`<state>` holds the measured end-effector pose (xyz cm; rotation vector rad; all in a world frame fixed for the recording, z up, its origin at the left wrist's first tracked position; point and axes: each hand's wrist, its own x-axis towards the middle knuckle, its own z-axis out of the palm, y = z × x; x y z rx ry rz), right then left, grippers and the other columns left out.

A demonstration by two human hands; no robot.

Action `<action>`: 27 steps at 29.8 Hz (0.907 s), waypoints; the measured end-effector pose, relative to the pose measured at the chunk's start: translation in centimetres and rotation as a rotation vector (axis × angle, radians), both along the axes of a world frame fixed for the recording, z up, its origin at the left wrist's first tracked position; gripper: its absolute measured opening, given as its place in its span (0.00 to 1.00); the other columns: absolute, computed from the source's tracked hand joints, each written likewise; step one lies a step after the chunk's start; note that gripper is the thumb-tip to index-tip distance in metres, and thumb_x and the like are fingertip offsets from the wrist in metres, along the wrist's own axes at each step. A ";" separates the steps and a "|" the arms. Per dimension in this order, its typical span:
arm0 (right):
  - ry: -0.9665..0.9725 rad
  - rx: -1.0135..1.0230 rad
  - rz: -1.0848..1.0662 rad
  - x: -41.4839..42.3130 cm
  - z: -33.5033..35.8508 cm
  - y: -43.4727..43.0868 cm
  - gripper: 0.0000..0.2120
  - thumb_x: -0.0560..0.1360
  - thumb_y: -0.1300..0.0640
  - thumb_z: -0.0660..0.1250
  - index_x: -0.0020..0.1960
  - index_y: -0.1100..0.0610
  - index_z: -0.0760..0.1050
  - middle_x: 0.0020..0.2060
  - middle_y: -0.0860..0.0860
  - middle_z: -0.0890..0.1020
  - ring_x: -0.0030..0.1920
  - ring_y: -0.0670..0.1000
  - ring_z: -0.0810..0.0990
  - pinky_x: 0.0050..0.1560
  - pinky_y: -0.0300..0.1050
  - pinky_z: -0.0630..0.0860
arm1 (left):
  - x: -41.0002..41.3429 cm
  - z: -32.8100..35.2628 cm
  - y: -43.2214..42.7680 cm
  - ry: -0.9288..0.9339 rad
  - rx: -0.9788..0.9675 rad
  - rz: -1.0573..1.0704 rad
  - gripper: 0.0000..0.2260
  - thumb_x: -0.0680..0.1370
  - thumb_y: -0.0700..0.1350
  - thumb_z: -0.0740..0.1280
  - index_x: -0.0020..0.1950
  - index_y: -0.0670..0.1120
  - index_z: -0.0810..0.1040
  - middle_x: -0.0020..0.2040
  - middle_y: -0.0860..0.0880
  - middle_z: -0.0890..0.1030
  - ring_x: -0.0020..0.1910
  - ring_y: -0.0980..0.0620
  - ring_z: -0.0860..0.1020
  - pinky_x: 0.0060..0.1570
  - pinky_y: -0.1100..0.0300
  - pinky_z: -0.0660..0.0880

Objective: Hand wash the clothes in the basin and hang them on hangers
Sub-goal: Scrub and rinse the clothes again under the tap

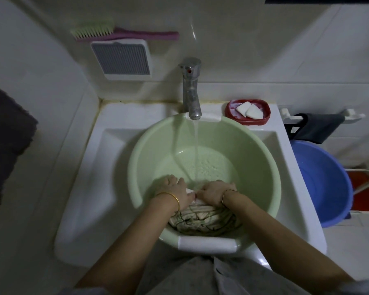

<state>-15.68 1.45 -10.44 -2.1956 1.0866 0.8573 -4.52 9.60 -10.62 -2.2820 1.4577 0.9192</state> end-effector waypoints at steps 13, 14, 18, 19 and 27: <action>0.050 -0.062 0.098 0.3 0.6 0.5 0.22 0.81 0.43 0.47 0.66 0.51 0.72 0.66 0.53 0.72 0.68 0.56 0.66 0.67 0.57 0.59 | 0.0 -0.2 -0.2 -0.026 0.101 0.032 0.33 0.80 0.62 0.50 0.75 0.39 0.56 0.75 0.38 0.57 0.74 0.42 0.56 0.72 0.52 0.55; 0.056 -0.066 0.101 0.3 0.6 0.5 0.22 0.81 0.43 0.48 0.66 0.51 0.72 0.67 0.53 0.72 0.68 0.56 0.66 0.66 0.57 0.59 | 0.0 -0.2 -0.2 -0.023 0.103 0.031 0.32 0.80 0.62 0.50 0.75 0.39 0.56 0.75 0.38 0.58 0.74 0.42 0.57 0.72 0.52 0.55; 0.084 -0.059 0.123 0.3 0.8 0.5 0.23 0.80 0.42 0.48 0.66 0.51 0.71 0.67 0.54 0.71 0.68 0.56 0.65 0.66 0.57 0.60 | 0.1 -0.4 -0.4 -0.006 0.086 0.037 0.30 0.80 0.61 0.50 0.73 0.41 0.62 0.73 0.39 0.63 0.72 0.43 0.62 0.70 0.53 0.59; 0.085 -0.057 0.124 0.3 0.8 0.5 0.24 0.80 0.41 0.48 0.66 0.51 0.71 0.67 0.54 0.71 0.68 0.56 0.65 0.66 0.57 0.60 | 0.2 -0.4 -0.4 -0.003 0.084 0.039 0.30 0.80 0.61 0.50 0.73 0.41 0.63 0.73 0.39 0.64 0.72 0.43 0.63 0.70 0.53 0.60; 0.067 -0.067 0.090 0.2 0.6 0.5 0.25 0.80 0.41 0.47 0.64 0.52 0.73 0.65 0.54 0.74 0.67 0.55 0.66 0.66 0.56 0.60 | 0.4 -0.7 -0.4 0.028 0.063 0.065 0.27 0.81 0.60 0.49 0.70 0.43 0.67 0.71 0.39 0.67 0.71 0.43 0.65 0.69 0.53 0.61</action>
